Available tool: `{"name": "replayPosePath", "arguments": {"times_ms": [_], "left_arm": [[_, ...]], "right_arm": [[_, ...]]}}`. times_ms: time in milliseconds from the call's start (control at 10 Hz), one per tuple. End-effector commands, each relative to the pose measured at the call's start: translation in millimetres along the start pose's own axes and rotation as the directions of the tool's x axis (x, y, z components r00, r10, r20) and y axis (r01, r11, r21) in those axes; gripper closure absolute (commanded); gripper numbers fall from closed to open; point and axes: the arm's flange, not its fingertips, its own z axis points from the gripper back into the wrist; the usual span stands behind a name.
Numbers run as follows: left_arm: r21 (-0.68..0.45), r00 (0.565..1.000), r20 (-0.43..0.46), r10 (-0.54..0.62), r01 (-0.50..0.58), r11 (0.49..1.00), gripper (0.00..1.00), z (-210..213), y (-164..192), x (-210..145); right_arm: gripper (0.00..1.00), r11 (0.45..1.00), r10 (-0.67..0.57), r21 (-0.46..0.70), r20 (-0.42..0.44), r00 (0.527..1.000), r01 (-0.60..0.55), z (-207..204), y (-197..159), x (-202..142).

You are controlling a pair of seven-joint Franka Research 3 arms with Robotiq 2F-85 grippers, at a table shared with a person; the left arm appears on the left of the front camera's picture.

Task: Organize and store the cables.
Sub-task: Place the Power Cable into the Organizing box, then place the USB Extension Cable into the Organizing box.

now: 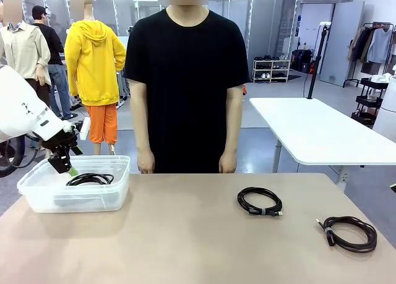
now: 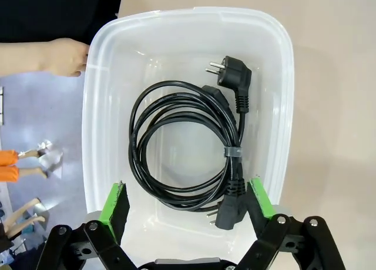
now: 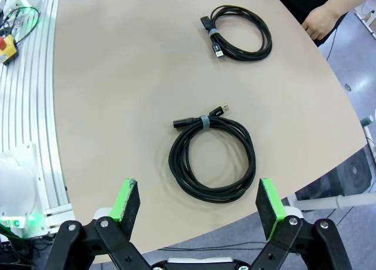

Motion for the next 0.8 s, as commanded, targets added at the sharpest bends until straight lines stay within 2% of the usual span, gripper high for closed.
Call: {"name": "replayPosePath", "arguments": {"times_ms": [0, 700], "left_arm": [[0.009, 1.0, 0.006, -0.012, 0.012, 1.0, 0.0, -1.6, 1.5, -4.0], [0.009, 1.0, 0.006, -0.012, 0.012, 1.0, 0.0, -1.6, 1.5, -4.0]], "right_arm": [[0.0, 1.0, 0.016, 0.006, -0.001, 1.0, -0.016, 0.8, 3.1, -0.4], [0.0, 1.0, 0.016, 0.006, -0.001, 1.0, -0.016, 0.8, 3.1, -0.4]]}}
